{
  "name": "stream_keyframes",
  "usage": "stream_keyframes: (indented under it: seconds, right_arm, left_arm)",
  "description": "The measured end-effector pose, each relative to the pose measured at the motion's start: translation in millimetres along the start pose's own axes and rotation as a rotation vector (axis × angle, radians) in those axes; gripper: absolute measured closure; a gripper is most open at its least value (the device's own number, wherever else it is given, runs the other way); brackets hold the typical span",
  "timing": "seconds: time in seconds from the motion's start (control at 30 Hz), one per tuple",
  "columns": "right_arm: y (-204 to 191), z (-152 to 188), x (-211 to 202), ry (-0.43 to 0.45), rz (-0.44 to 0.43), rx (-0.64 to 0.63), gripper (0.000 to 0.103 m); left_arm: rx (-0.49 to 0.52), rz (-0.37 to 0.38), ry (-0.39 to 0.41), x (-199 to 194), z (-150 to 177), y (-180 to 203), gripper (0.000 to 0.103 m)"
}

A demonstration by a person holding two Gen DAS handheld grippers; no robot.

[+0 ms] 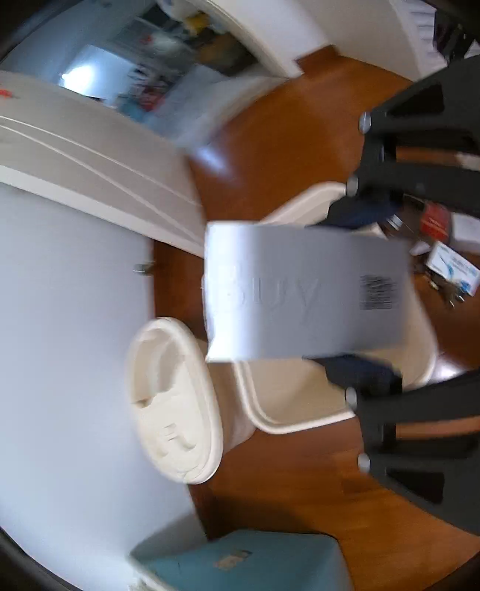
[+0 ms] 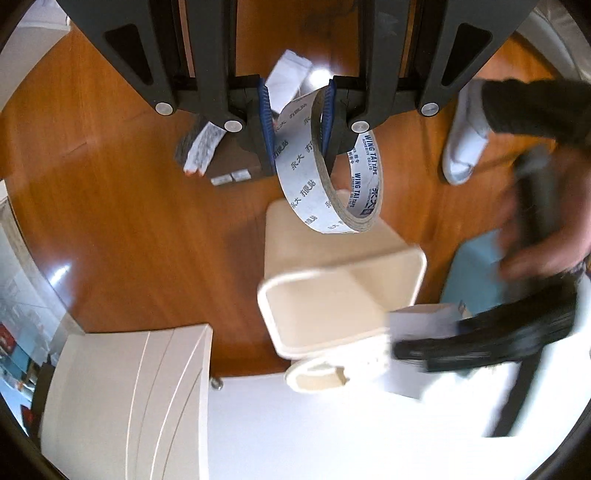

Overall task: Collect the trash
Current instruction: 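Grasp the white box with the left tool while the right tool carries the tape roll, then drop the white box into the beige wastebasket with the left tool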

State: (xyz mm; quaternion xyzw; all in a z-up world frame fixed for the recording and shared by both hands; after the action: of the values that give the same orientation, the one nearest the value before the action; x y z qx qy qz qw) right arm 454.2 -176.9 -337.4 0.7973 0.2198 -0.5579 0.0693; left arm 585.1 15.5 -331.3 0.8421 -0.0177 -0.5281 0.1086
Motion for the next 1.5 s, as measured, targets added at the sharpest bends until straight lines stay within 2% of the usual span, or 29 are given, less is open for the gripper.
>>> stream_keyframes:
  seconds: [0.03, 0.1, 0.2, 0.3, 0.37, 0.47, 0.53, 0.63, 0.7, 0.73, 0.8, 0.87, 0.9, 0.97, 1.0, 1.07, 1.1, 1.2, 1.27, 1.37, 1.4, 1.43, 1.5]
  right_arm:
    - [-1.4, -3.3, -2.3, 0.002, -0.002, 0.007, 0.08]
    - [-4.6, -9.8, -3.7, 0.003, -0.003, 0.007, 0.08]
    - [-7.4, -27.9, -3.3, 0.012, -0.019, 0.019, 0.08]
    - [-13.9, -60.8, 0.4, 0.037, -0.043, 0.042, 0.08]
    - [-23.7, -92.9, 12.2, 0.048, -0.053, 0.055, 0.08]
    - [-35.5, -138.4, 43.1, 0.056, -0.056, 0.08, 0.08]
    - [-39.2, -162.5, 66.4, 0.041, -0.042, 0.094, 0.08]
    - [-44.2, -176.5, 112.4, -0.05, -0.034, 0.108, 0.078]
    - [-46.1, -178.8, 125.0, -0.106, -0.002, 0.117, 0.074]
    - [-43.1, -172.8, 124.6, -0.123, -0.006, 0.133, 0.069]
    - [-40.3, -162.7, 108.9, -0.102, -0.025, 0.152, 0.046]
    - [-27.6, -137.2, 82.4, -0.042, 0.005, 0.178, 0.02]
    - [-18.3, -116.6, 71.5, -0.019, 0.032, 0.205, 0.016]
    - [-2.1, -70.7, 67.6, -0.021, 0.083, 0.268, 0.013]
    - [8.5, -37.2, 75.6, -0.047, 0.12, 0.314, 0.013]
    - [25.4, 20.6, 103.6, -0.137, 0.171, 0.404, 0.013]
    - [32.9, 57.5, 129.0, -0.216, 0.171, 0.468, 0.013]
    - [39.3, 125.5, 190.9, -0.355, 0.18, 0.554, 0.013]
    - [42.9, 146.3, 220.0, -0.383, 0.188, 0.604, 0.014]
    - [50.8, 158.9, 247.6, -0.415, 0.223, 0.641, 0.015]
    - [49.7, 158.1, 255.8, -0.402, 0.194, 0.645, 0.011]
    - [46.8, 155.4, 260.9, -0.383, 0.165, 0.629, 0.009]
    - [38.5, 148.2, 272.4, -0.391, 0.181, 0.568, 0.009]
  left_arm:
    - [-0.012, 0.011, -0.021, 5.6, -1.3, -2.4, 0.021]
    - [-0.044, 0.041, -0.038, 12.2, 1.0, -10.3, 0.02]
    - [-0.116, 0.062, -0.034, 1.5, 22.9, -36.0, 0.02]
    - [-0.246, 0.087, -0.026, -24.7, 59.3, -54.5, 0.02]
    - [-0.28, 0.075, -0.019, -42.4, 94.8, -59.8, 0.02]
    - [-0.246, 0.028, -0.032, -48.8, 137.7, -65.8, 0.019]
    - [-0.213, 0.006, -0.04, -47.5, 149.5, -69.2, 0.019]
    - [-0.184, -0.003, -0.044, -43.1, 154.2, -72.2, 0.019]
    - [-0.162, -0.005, -0.025, -41.8, 152.1, -71.9, 0.019]
    - [-0.146, -0.011, -0.025, -39.4, 152.6, -71.0, 0.019]
    - [-0.121, -0.008, -0.034, -33.4, 154.3, -69.6, 0.019]
    - [-0.128, -0.002, -0.049, -26.5, 160.7, -69.3, 0.019]
    - [-0.138, -0.007, -0.062, -21.7, 164.9, -70.0, 0.019]
    - [-0.148, -0.013, -0.074, -15.3, 172.0, -71.1, 0.019]
    - [-0.149, -0.019, -0.082, -12.6, 176.3, -70.9, 0.019]
    - [-0.146, -0.032, -0.098, -6.6, 187.6, -70.5, 0.019]
    - [-0.138, -0.038, -0.105, -4.0, 191.1, -70.4, 0.019]
    - [-0.085, -0.072, -0.137, 9.6, 204.7, -67.6, 0.019]
    - [-0.078, -0.083, -0.168, 22.1, 212.9, -68.9, 0.019]
    - [-0.078, -0.083, -0.211, 40.7, 220.9, -67.1, 0.019]
    - [-0.07, -0.081, -0.22, 45.2, 222.9, -65.4, 0.019]
    - [-0.057, -0.079, -0.229, 51.8, 225.8, -61.4, 0.019]
    - [-0.026, -0.076, -0.243, 60.3, 228.9, -53.8, 0.019]
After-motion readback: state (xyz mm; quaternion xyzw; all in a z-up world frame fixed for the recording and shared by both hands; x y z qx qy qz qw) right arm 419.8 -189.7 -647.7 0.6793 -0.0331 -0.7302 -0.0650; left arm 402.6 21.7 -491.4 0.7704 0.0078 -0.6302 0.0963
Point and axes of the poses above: each gripper's, at about its wrist camera, not at the fingertips, and x roughly the way its jaws point, y to its right, z to its underside, the point moved 6 cm from there along x, roughly the way its jaws point, and after that the axes turned 9 degrees about -y, right-handed, at the moved point
